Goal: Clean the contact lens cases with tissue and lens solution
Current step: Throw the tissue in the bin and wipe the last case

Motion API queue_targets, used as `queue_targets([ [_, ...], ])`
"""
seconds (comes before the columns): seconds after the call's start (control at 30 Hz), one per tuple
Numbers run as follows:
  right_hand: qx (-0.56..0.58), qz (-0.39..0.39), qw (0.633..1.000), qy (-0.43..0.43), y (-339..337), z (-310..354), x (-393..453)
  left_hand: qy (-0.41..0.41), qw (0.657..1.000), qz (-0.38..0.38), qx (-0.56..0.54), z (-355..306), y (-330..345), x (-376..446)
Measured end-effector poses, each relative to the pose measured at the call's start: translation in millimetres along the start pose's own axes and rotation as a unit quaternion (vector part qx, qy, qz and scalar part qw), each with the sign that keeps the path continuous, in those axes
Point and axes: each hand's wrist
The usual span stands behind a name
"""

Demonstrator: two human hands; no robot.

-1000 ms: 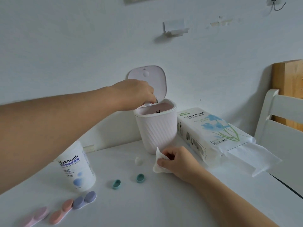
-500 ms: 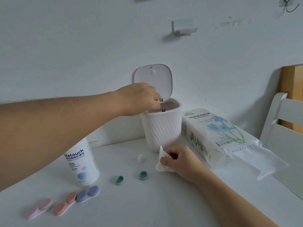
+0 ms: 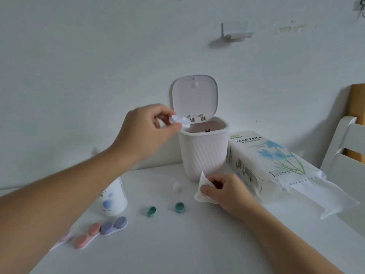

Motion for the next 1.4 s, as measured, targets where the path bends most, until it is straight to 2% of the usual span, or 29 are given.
queue_targets([
  [0.1,0.017,-0.006,1.000,-0.001,-2.2,6.9,-2.8,-0.080,0.992,0.008,-0.098,7.9,-7.0,-58.7],
  [0.23,0.040,-0.034,0.998,-0.032,-1.4,21.7,-9.4,-0.193,0.954,0.030,-0.228,23.5,-12.4,-120.8],
  [0.37,0.057,-0.046,0.994,-0.078,4.3,37.1,-16.7,-0.256,0.919,0.038,-0.297,38.2,-9.2,-145.5],
  [0.57,0.107,0.000,0.989,-0.103,14.7,49.1,-22.0,-0.258,0.899,0.051,-0.349,41.8,-4.3,-155.0],
  [0.73,0.163,0.056,0.979,-0.107,9.7,56.8,-28.0,-0.256,0.902,0.044,-0.346,40.6,-2.4,-158.1],
  [0.9,0.252,0.147,0.951,-0.100,3.7,53.5,-31.1,-0.252,0.908,0.041,-0.332,44.9,-2.5,-157.6],
  [1.0,0.270,0.164,0.943,-0.109,2.6,55.2,-32.5,-0.249,0.913,0.030,-0.321,45.4,-2.7,-156.6],
  [1.2,0.261,0.148,0.950,-0.083,5.1,58.5,-32.5,-0.198,0.941,0.045,-0.271,46.0,-3.7,-157.1],
  [1.4,0.160,0.213,0.959,-0.095,4.9,63.9,-35.9,-0.184,0.949,0.045,-0.253,49.4,-1.4,-158.3],
])
Point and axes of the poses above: each hand's wrist, its own x-axis towards the middle knuckle, its own y-axis out of the palm, z = x × y, and after that the axes turned 14 degrees about -x, right-handed
